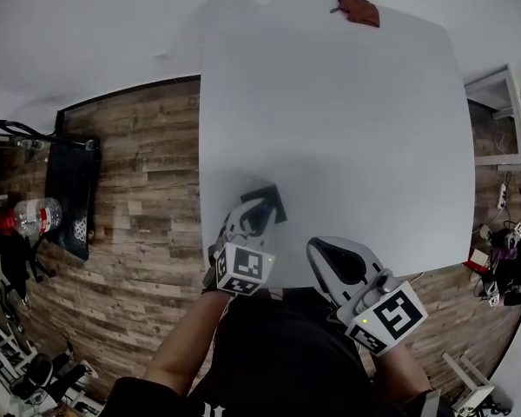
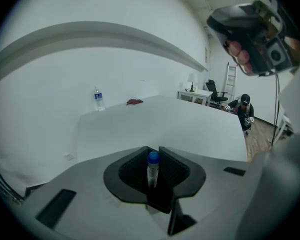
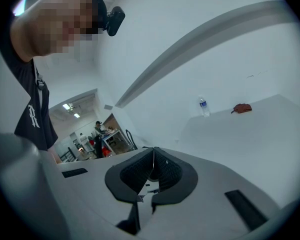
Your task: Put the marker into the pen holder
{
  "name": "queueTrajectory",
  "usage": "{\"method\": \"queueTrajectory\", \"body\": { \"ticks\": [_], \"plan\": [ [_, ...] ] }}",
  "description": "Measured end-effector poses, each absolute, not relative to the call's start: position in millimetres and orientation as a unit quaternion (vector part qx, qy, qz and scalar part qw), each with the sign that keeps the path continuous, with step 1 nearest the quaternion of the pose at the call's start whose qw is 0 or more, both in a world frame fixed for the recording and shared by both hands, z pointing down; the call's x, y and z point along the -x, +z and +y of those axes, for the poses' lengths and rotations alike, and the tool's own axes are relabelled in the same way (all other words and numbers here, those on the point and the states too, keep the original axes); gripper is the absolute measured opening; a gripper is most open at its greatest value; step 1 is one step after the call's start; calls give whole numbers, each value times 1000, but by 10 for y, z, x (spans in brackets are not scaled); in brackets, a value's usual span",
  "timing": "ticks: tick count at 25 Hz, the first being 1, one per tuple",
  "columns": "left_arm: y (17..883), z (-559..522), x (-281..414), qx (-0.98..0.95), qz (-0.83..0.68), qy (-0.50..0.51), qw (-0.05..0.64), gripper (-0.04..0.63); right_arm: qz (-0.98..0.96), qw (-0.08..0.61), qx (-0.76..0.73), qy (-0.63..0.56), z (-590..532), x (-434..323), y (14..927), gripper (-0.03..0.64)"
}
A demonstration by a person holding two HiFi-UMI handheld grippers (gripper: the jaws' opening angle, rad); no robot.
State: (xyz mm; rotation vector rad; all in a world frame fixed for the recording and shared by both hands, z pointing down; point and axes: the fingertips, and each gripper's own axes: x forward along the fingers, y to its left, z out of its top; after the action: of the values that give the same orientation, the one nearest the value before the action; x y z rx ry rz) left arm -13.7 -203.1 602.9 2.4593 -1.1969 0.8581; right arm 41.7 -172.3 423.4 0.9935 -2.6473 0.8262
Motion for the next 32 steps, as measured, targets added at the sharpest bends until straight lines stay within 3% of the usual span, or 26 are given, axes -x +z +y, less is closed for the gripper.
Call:
{"method": "queueTrajectory", "body": {
  "ticks": [16,22,32],
  "plan": [
    [6190,-2079,142,-839,-408,326,151,71,-888,101,-350,280,-1767,-473,4227,16],
    [6151,-2106,43,-848,-400,317,145,121,-887,98,-353,281,-1764,-511,4228,15],
    [5840,-2206,29,-855,-407,293,134,123,-893,89,-347,273,-1821,-498,4195,16]
  ]
}}
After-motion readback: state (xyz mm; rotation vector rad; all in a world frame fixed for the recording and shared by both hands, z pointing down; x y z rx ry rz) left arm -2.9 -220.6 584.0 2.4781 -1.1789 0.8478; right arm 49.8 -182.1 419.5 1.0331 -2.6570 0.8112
